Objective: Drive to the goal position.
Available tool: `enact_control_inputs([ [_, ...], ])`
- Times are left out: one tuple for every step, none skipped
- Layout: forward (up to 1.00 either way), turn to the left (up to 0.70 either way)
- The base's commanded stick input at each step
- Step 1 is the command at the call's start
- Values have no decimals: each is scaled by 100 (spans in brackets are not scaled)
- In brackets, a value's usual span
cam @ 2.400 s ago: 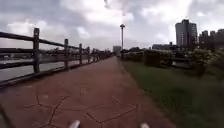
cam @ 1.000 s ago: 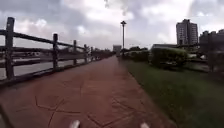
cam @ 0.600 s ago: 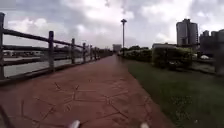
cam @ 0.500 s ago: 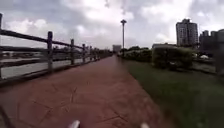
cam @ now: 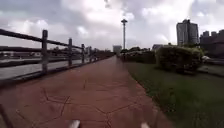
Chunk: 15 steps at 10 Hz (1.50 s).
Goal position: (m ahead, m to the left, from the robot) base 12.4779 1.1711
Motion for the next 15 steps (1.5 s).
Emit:
enact_control_inputs([
  [70,0],
  [70,0],
  [70,0],
  [70,0],
  [70,0],
  [70,0],
  [70,0],
  [70,0],
  [70,0],
  [70,0],
  [70,0],
  [70,0],
  [70,0],
  [70,0],
  [70,0],
])
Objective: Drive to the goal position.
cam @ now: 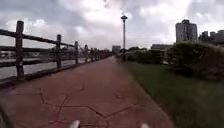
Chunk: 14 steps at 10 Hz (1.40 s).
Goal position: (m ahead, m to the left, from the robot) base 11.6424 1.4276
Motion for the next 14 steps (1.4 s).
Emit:
enact_control_inputs([
  [70,0],
  [70,0],
  [70,0],
  [70,0],
  [70,0],
  [70,0],
  [70,0],
  [70,0],
  [70,0],
  [70,0],
  [70,0],
  [70,0],
  [70,0],
  [70,0],
])
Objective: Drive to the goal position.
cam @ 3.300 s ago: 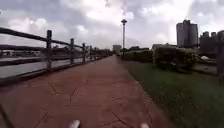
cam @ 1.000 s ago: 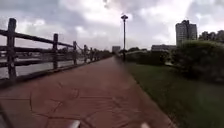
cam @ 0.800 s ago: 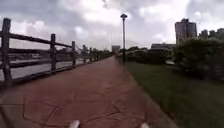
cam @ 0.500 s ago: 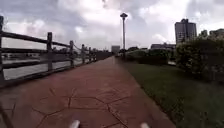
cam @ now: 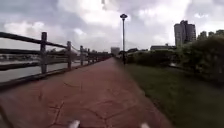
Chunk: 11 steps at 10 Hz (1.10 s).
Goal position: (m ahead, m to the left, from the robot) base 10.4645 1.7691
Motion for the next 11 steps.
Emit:
enact_control_inputs([
  [70,0],
  [70,0],
  [70,0],
  [70,0],
  [70,0],
  [70,0],
  [70,0],
  [70,0],
  [70,0],
  [70,0],
  [70,0],
])
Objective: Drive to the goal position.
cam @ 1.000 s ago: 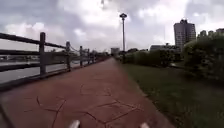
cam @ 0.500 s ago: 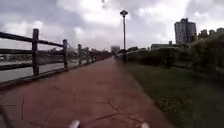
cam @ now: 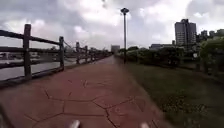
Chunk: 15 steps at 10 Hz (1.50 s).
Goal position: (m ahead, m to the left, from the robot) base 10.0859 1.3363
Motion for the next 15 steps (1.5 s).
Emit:
enact_control_inputs([
  [70,0],
  [70,0],
  [70,0],
  [70,0],
  [70,0],
  [70,0],
  [70,0],
  [70,0],
  [70,0],
  [70,0],
  [70,0],
  [70,0],
  [70,0],
  [70,0],
  [70,0],
])
